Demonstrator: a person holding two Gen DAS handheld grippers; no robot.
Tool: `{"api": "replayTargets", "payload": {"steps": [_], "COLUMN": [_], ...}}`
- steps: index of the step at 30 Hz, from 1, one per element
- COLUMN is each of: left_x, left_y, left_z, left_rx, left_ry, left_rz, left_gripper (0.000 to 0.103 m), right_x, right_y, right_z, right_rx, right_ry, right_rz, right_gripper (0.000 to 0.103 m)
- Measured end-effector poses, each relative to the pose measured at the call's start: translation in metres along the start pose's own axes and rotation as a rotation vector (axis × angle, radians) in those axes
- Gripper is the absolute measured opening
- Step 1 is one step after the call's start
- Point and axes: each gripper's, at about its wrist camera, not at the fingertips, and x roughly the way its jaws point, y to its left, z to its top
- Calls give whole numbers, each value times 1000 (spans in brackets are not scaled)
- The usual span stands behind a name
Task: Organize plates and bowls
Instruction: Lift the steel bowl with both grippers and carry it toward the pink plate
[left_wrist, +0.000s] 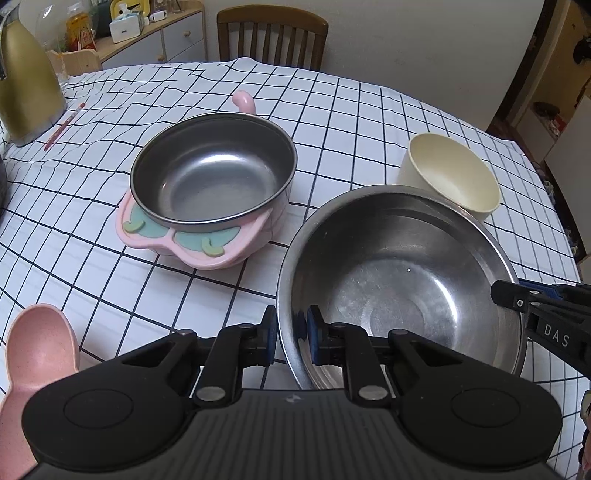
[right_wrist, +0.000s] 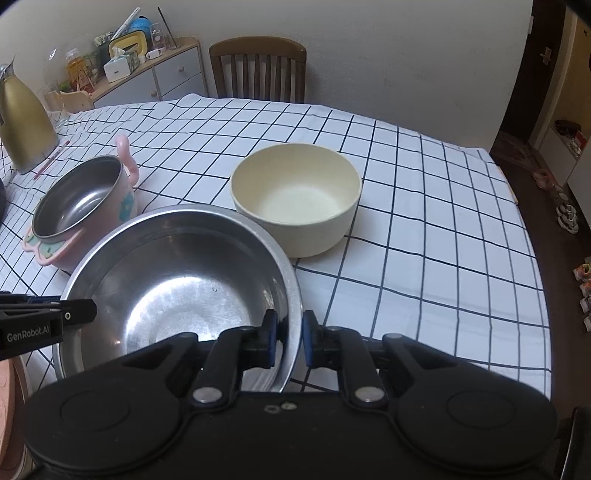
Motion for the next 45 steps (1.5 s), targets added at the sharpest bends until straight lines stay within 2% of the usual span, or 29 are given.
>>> {"api": "replayTargets", "payload": {"steps": [8,14,26,35,45], "left_x": [-19,-40,-75,-79,-76], "left_y": [-5,-12,-23,-25,-23], "left_z": [-4,-11,-47,-84,-110], "left_rx": [39,101,250,334,387], "left_ry": [-1,-2,6,43,61], "left_rz": [-49,-103,-205,-226,-231], "left_gripper": [16,16,16,16,16], "right_x": [-24,-52,-111,-127,-127], "right_y": [0,-5,-10,-5,3], "right_z": [-6,-18,-64,-108,-144], "right_rx": [8,62,194,266,295], "right_ry": [-2,11,11,43,58], "right_rz": [-33,-59,-108,-132,-143], "right_gripper": [14,14,13,13,13]}}
